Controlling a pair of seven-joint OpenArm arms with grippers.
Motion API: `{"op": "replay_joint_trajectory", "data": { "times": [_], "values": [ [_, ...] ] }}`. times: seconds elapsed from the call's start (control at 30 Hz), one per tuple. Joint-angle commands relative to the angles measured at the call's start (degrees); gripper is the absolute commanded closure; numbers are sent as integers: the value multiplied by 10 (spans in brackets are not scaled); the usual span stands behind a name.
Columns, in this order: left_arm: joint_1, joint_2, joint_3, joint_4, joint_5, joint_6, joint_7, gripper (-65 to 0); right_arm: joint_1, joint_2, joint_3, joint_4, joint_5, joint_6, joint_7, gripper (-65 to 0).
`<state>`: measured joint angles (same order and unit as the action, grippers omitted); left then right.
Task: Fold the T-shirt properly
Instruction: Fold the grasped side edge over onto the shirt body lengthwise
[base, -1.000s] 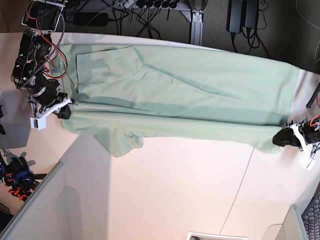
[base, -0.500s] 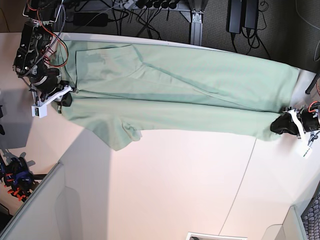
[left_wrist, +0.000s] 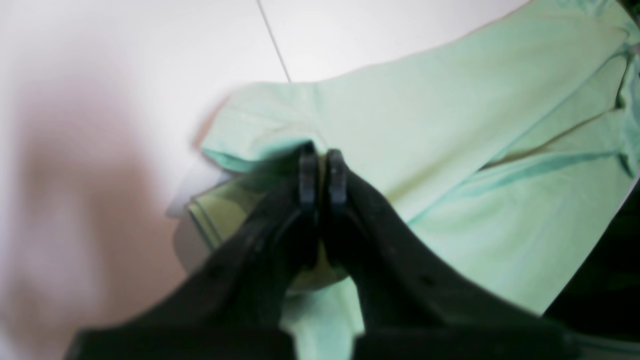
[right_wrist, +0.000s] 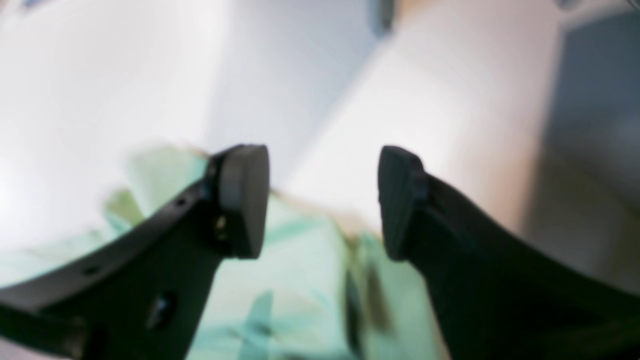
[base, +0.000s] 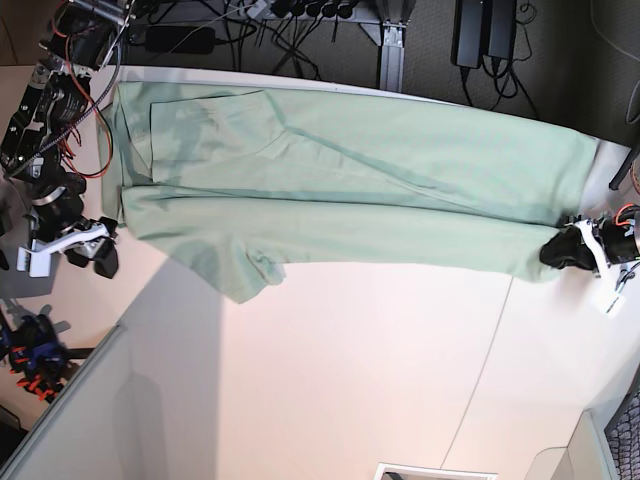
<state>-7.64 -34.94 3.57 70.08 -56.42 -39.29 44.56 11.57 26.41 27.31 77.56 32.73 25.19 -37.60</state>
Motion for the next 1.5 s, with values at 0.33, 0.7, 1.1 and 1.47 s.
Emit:
{"op": "replay_joint_trajectory", "data": {
  "times": [0.33,0.7,1.1,1.47],
  "values": [
    [-10,-11,-5,9,-10,-7,-10,0,145,-81,-150,-196,-112,1,61,-345],
    [-11,-11,-5,9,-17,-7,-10,0,146,-120,-182,-266,-167,-1,109,-307],
    [-12,-11,-9,14,-29,-7,-12,0,146,-120,-182,-228,-166,0,126,0],
    [49,-34,-21,160,-19,-7,-7,0,24,-70,-160,62,-97,1,28,0]
  ]
}}
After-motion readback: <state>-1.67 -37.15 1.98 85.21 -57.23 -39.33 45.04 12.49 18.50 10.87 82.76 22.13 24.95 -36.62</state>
